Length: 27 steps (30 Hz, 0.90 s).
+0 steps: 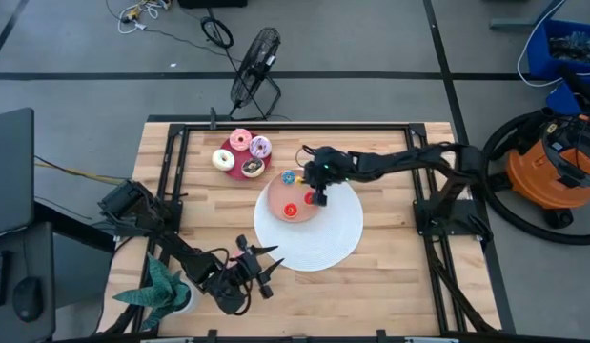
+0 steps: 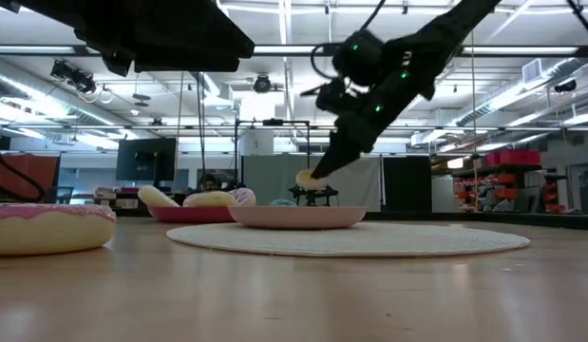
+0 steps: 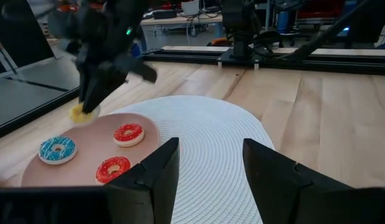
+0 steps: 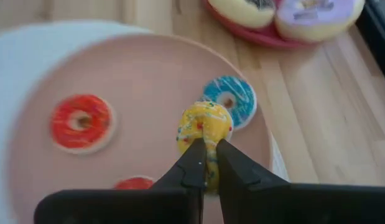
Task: Pick & Place donuts
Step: Put the small yellow donut on the light pink plate
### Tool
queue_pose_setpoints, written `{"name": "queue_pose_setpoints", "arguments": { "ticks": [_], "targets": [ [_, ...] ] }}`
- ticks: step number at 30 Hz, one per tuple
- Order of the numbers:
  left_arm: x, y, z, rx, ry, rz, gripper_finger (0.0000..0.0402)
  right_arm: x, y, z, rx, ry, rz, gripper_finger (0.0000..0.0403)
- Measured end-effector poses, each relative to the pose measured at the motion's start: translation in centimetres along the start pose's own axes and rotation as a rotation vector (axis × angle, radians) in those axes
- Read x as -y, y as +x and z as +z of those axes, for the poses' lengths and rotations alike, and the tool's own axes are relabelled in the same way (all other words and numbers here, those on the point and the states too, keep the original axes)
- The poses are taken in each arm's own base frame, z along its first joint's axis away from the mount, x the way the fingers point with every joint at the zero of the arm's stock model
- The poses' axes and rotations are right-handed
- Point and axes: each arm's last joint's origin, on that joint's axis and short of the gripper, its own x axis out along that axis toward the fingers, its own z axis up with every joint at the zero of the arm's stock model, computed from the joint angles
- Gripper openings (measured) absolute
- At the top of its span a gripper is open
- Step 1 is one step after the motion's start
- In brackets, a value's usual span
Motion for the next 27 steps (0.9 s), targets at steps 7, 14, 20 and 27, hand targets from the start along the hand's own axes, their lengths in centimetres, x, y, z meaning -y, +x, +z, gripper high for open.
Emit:
{"name": "queue_pose_setpoints", "arguments": {
  "ticks": [7,14,20,27],
  "targets": [
    [0.0,-0.1,0.0,0.0,0.001,-0.003,0.0181,1.6,2.2,-1.1,-0.07,0.03,-0.017,0.0027],
    [0.0,-0.1,0.0,-0.001,-0.003,-0.003,0.0181,2.0,2.2,-1.2,-0.075,0.039,-0.025,0.0027],
    [0.0,-0.1,0.0,-0.001,-0.004,-0.003,0.0181,2.0,2.2,-1.2,-0.074,0.032,-0.025,0.0027],
    [0.0,-0.1,0.0,-0.001,-0.005,-0.003,0.0181,2.0,2.4,-1.4,-0.091,0.018,-0.031,0.0031]
  ]
}}
